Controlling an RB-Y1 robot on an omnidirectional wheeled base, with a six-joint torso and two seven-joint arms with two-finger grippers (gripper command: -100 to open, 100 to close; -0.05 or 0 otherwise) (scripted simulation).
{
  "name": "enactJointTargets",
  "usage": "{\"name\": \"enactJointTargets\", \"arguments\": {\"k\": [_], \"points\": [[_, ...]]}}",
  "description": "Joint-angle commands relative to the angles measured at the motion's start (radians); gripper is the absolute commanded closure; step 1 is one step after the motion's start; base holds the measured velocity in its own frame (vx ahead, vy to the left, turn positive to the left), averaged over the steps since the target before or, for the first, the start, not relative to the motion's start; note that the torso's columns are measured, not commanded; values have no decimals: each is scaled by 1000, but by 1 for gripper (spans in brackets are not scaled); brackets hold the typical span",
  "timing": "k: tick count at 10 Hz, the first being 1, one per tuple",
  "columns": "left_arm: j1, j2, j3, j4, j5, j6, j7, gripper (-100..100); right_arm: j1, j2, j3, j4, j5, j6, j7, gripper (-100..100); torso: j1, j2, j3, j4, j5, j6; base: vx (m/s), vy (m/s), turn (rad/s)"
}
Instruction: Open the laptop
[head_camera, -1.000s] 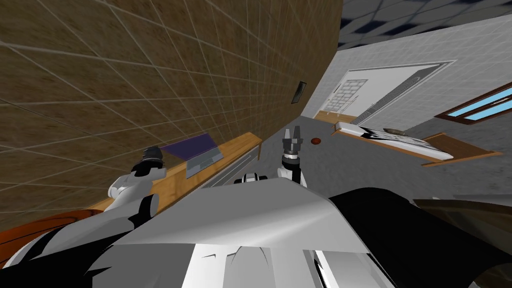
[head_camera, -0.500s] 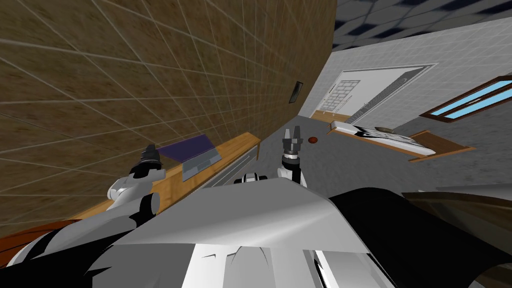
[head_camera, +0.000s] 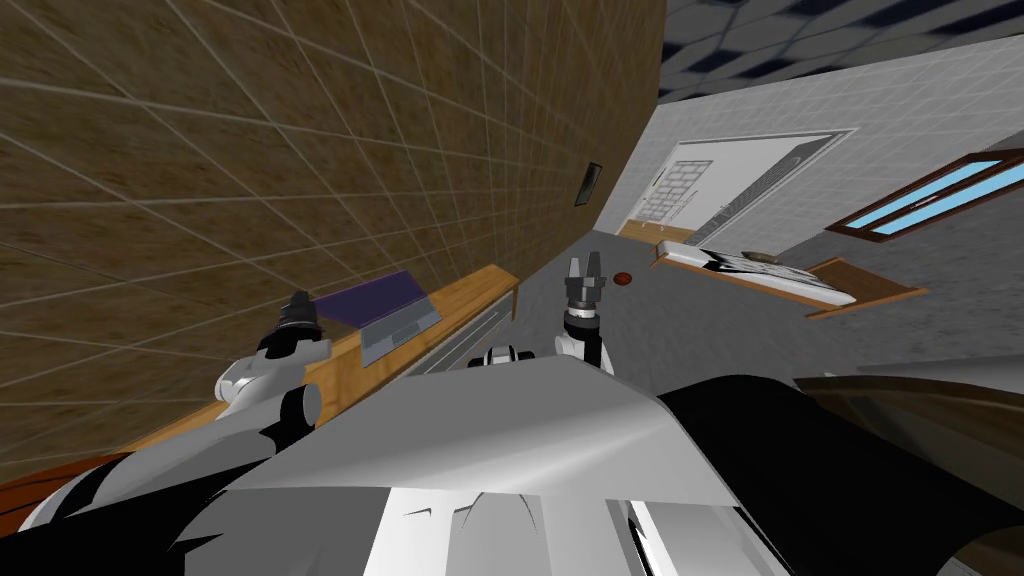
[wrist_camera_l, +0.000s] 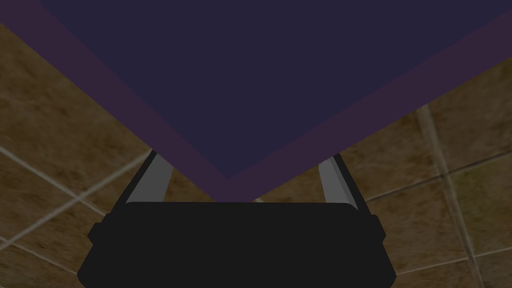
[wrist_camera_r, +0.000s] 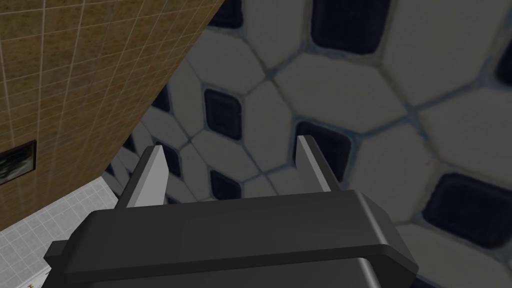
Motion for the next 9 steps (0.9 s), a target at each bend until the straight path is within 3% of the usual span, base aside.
{"name": "enactJointTargets", "arguments": {"k": [1,4,6,8,9], "points": [[14,-30,15,-9,0,-50,-20,100,0,0,0,0,0,0,0,0,0,0,0,0,0,0,22,11,74],[27,-60,30,-17,1,-112,-39,100,0,0,0,0,0,0,0,0,3,-3,-1,-3,4,0,33,7,61],[53,-119,61,-35,2,-192,-78,100,0,0,0,0,0,0,0,0,3,-2,-1,-3,5,0,37,7,89],[53,-120,61,-35,2,-224,-78,100,0,0,0,0,0,0,0,0,0,0,0,-3,4,1,6,-11,29],[66,-150,76,-44,2,-270,-97,100,0,0,0,0,0,0,0,0,1,-1,0,-1,2,2,16,-15,50]]}}
